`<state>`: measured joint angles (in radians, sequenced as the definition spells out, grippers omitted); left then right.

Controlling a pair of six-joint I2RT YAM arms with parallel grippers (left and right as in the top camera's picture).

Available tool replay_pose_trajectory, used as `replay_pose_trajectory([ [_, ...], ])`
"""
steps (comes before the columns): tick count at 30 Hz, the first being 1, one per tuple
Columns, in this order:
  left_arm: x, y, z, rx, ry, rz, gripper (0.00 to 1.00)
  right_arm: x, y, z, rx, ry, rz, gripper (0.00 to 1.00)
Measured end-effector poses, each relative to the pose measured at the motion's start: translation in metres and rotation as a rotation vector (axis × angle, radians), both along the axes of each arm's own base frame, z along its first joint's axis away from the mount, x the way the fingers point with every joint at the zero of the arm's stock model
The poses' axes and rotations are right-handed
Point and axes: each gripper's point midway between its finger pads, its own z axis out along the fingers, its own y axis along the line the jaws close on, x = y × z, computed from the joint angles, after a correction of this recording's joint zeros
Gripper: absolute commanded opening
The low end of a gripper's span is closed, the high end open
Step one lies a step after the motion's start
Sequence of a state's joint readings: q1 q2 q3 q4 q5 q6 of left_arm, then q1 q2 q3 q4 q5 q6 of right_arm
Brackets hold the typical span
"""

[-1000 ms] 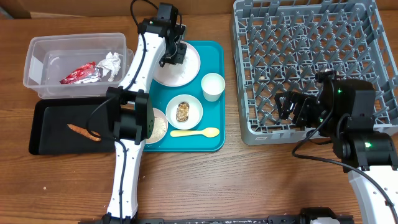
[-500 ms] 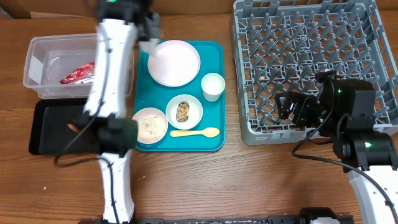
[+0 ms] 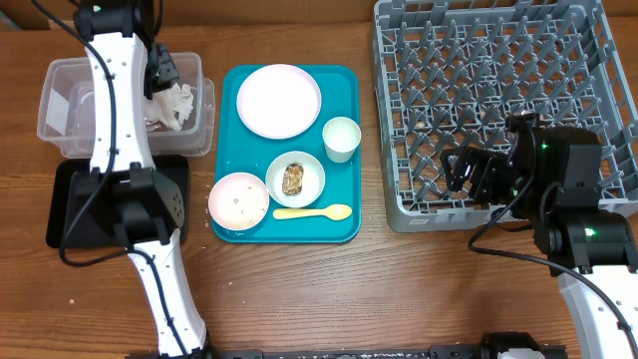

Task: Sort waste into correct bins and load items into the dishwasher
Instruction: 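Carry the tissue left and release it into the clear bin, then grasp the rim of the white bowl with food scraps, left gripper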

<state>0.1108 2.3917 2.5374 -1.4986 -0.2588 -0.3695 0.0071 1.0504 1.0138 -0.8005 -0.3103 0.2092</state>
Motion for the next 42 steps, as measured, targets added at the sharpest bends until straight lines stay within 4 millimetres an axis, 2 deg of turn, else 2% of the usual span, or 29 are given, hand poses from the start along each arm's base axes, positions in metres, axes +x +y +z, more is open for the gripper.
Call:
replay_pose_trajectory([
  [3,0.002,-0.001,-0.015,-0.008,0.028,-0.003,0.74,0.0,0.0,0.0,0.0,0.0,0.0,1.0],
  [6,0.004,-0.006,-0.018,-0.025,0.027,-0.025,0.75,0.0,0.0,0.0,0.0,-0.003,0.0,1.0],
  [11,0.003,-0.028,-0.012,-0.095,0.038,-0.125,0.72,0.001,0.0,0.001,0.0,-0.005,0.0,1.0],
  [14,-0.008,-0.052,0.002,-0.148,0.058,-0.206,0.72,0.001,0.0,0.001,0.0,-0.004,0.0,1.0],
  [17,-0.027,-0.077,0.031,-0.172,0.059,-0.278,0.67,0.001,0.0,0.0,0.001,-0.003,0.0,1.0],
  [24,-0.061,-0.136,0.127,-0.182,-0.134,-0.452,0.73,0.0,0.0,0.0,0.001,-0.002,0.001,1.0],
  [26,-0.076,-0.153,0.144,-0.185,-0.163,-0.499,0.73,-0.001,0.001,-0.001,0.003,0.006,0.003,1.0],
  [28,-0.097,-0.167,0.151,-0.193,-0.154,-0.54,0.72,-0.002,0.001,-0.001,0.005,0.01,0.005,1.0],
  [32,-0.14,-0.19,0.135,-0.216,-0.052,-0.599,0.71,-0.001,0.001,-0.001,0.006,0.005,0.006,1.0],
  [35,-0.163,-0.201,0.102,-0.218,0.065,-0.617,0.71,0.002,0.001,0.003,0.006,-0.014,0.005,1.0],
  [37,-0.167,-0.209,0.078,-0.213,0.111,-0.632,0.71,0.004,0.001,0.004,0.006,-0.024,0.006,1.0],
  [42,-0.154,-0.237,0.025,-0.201,0.099,-0.714,0.72,0.004,0.002,0.005,0.006,-0.028,0.007,1.0],
])
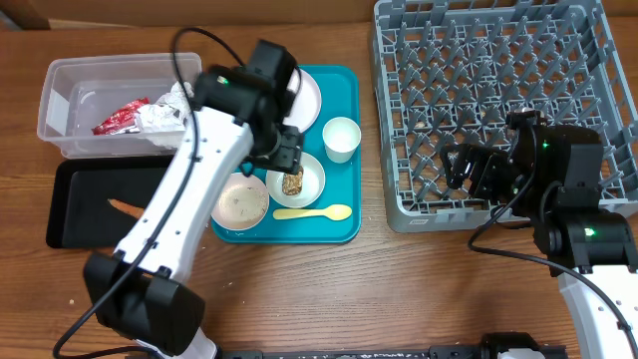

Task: Sort waste into correct bins and load items into the dishwasher
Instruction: 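Grasp the rim of the white bowl with food scraps, left gripper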

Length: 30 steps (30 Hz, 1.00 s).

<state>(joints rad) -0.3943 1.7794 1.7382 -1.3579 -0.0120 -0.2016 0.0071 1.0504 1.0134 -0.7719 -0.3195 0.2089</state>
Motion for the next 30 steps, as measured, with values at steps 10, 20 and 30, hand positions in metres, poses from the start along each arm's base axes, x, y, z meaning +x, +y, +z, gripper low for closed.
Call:
replay_pose_trajectory([
  [10,0.007,-0.042,-0.065,-0.061,-0.068,-0.206,0.73,-0.003,0.001,-0.003,0.005,0.017,0.004,1.0],
  [20,-0.002,-0.074,-0.092,-0.146,-0.096,-0.352,0.66,-0.007,0.002,-0.006,0.009,0.037,0.009,1.0],
  [30,-0.011,-0.083,-0.12,-0.112,-0.04,-0.393,0.51,-0.006,0.002,-0.005,0.009,0.033,0.009,1.0],
])
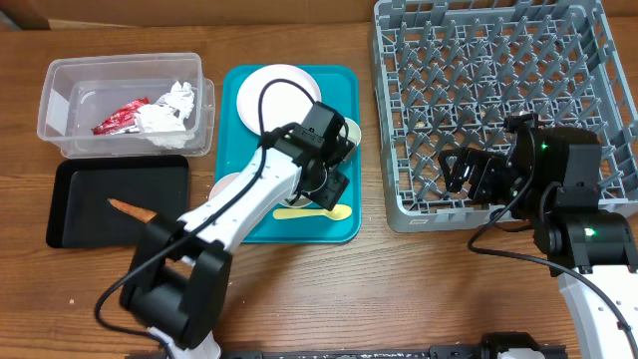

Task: Sort waste into correct bins and load items into the dishwasher
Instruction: 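Grasp the rim of the white bowl with food scraps, left gripper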

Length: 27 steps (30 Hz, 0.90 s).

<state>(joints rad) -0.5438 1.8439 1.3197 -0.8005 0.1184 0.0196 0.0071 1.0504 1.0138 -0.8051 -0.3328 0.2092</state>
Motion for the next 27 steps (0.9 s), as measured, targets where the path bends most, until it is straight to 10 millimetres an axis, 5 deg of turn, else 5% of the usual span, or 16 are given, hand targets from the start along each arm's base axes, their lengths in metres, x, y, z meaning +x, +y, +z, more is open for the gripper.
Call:
replay_pose_trajectory([
  [6,-0.001,0.006,-0.033,0.059,0.056,0.03,0.33,0.0,0.0,0.0,0.001,0.0,0.0,1.0],
  [13,0.001,0.008,-0.036,0.067,0.059,0.082,0.05,0.0,0.0,0.0,0.0,-0.001,0.0,1.0],
  [21,0.001,0.014,-0.029,0.103,0.066,0.089,0.04,0.0,0.0,0.0,0.0,-0.001,0.0,1.0],
  [27,-0.004,0.014,-0.002,0.124,0.12,0.093,0.04,0.001,0.0,0.001,0.0,-0.004,0.0,1.0],
])
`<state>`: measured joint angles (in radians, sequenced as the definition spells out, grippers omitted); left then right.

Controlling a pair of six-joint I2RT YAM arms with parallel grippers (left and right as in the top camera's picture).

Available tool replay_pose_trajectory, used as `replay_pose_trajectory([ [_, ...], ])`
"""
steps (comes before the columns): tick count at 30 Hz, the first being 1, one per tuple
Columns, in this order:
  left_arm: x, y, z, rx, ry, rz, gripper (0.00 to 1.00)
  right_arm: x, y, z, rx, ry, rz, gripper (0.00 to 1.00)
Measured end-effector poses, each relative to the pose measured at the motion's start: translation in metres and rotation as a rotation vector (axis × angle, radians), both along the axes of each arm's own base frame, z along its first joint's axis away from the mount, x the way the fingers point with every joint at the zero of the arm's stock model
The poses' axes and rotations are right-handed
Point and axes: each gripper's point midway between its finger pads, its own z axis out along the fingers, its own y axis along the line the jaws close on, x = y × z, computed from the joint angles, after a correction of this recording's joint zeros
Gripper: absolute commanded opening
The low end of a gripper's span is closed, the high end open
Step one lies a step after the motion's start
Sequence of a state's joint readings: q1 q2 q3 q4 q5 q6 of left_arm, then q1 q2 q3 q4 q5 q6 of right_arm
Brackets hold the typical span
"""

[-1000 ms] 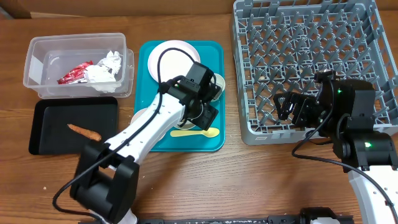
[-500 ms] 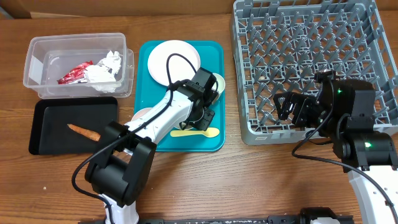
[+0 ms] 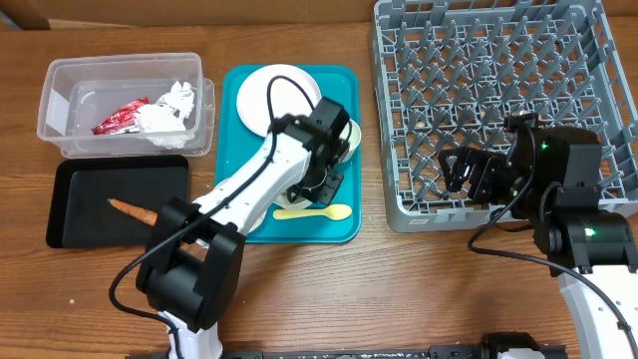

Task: Sort waste into correct bins and load items into the dishwasher
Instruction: 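Grasp the rim of the white bowl with food scraps, left gripper, then carry the bowl left and tip the scraps onto the black tray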

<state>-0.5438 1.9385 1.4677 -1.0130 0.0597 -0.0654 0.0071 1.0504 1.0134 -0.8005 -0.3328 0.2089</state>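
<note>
A teal tray (image 3: 344,227) holds a white plate (image 3: 261,88), a white cup (image 3: 352,137) and a yellow spoon (image 3: 317,211). My left gripper (image 3: 324,181) is low over the tray's middle, just left of the cup and above the spoon. It covers the small bowl with food scraps. Its fingers are hidden under the wrist, so I cannot tell their state. The left arm also covers most of the pink bowl. My right gripper (image 3: 461,172) hangs open at the front edge of the grey dish rack (image 3: 498,80), holding nothing.
A clear bin (image 3: 60,110) at the back left holds a red wrapper (image 3: 118,118) and a crumpled napkin (image 3: 169,105). In front of it a black tray (image 3: 90,224) holds an orange carrot piece (image 3: 130,209). The rack is to the right.
My left gripper has shifted slightly left and back, staying over the small bowl beside the cup. The spoon, plate and cup have not moved. The right arm is still.
First my left gripper was over the clear bin with the crumpled napkin at it. Then the napkin lay in the bin and the gripper was over the tray near the small bowl. It then stood by the cup and spoon, and now sits over the small bowl.
</note>
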Motion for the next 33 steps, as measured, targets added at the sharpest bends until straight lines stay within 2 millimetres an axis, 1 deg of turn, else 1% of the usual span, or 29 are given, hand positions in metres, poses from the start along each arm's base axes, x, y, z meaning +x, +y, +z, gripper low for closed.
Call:
replay_pose_trajectory([
  [1,0.0,-0.001,0.006,-0.001,0.005,0.003,0.04,0.0,0.0,0.0,0.001,0.0,0.0,1.0],
  [3,0.005,-0.004,0.024,-0.007,0.004,0.01,0.04,0.0,0.0,0.0,0.001,0.0,0.0,1.0],
  [6,0.015,-0.01,0.058,-0.026,-0.026,0.011,0.04,0.0,0.0,0.0,0.001,-0.001,0.0,1.0],
  [8,0.018,-0.011,0.081,-0.036,-0.041,0.015,0.04,0.001,0.0,0.001,0.001,-0.004,0.0,1.0],
  [10,0.019,-0.008,0.1,-0.039,-0.046,0.031,0.04,0.001,0.0,0.001,0.001,-0.007,0.0,1.0],
  [13,0.018,0.005,0.117,-0.027,-0.033,0.081,0.04,0.001,0.0,0.001,0.001,-0.008,0.0,1.0],
  [16,0.016,0.034,0.124,0.003,0.009,0.17,0.04,0.001,0.0,0.001,0.0,-0.007,0.0,1.0],
  [17,0.014,0.051,0.126,0.018,0.034,0.216,0.04,0.001,0.0,0.001,0.0,-0.006,0.0,1.0],
  [18,0.013,0.062,0.127,0.029,0.05,0.248,0.04,0.001,0.0,0.001,0.001,-0.007,0.0,1.0],
  [19,0.012,0.081,0.129,0.04,0.069,0.297,0.04,0.001,0.0,0.001,0.001,-0.007,0.0,1.0],
  [21,0.012,0.109,0.135,0.047,0.084,0.377,0.04,0.001,0.0,0.001,0.0,-0.007,0.0,1.0],
  [24,0.012,0.153,0.153,0.031,0.048,0.501,0.04,0.003,0.0,0.003,0.0,-0.016,0.0,1.0],
  [25,0.013,0.162,0.157,0.024,0.033,0.525,0.04,0.003,0.0,0.003,0.001,-0.016,0.0,1.0],
  [26,0.012,0.178,0.167,0.002,-0.001,0.568,0.04,0.003,0.0,0.003,0.001,-0.016,0.0,1.0],
  [29,0.008,0.205,0.184,-0.09,-0.072,0.639,0.04,0.003,0.0,0.003,0.001,-0.017,0.0,1.0],
  [30,0.009,0.211,0.186,-0.12,-0.089,0.656,0.04,0.003,0.0,0.003,0.001,-0.016,0.0,1.0],
  [31,0.013,0.217,0.186,-0.179,-0.118,0.67,0.04,0.003,0.0,0.003,0.0,-0.017,0.0,1.0],
  [33,0.017,0.224,0.179,-0.266,-0.121,0.683,0.04,0.004,0.0,0.005,0.001,-0.026,0.0,1.0],
])
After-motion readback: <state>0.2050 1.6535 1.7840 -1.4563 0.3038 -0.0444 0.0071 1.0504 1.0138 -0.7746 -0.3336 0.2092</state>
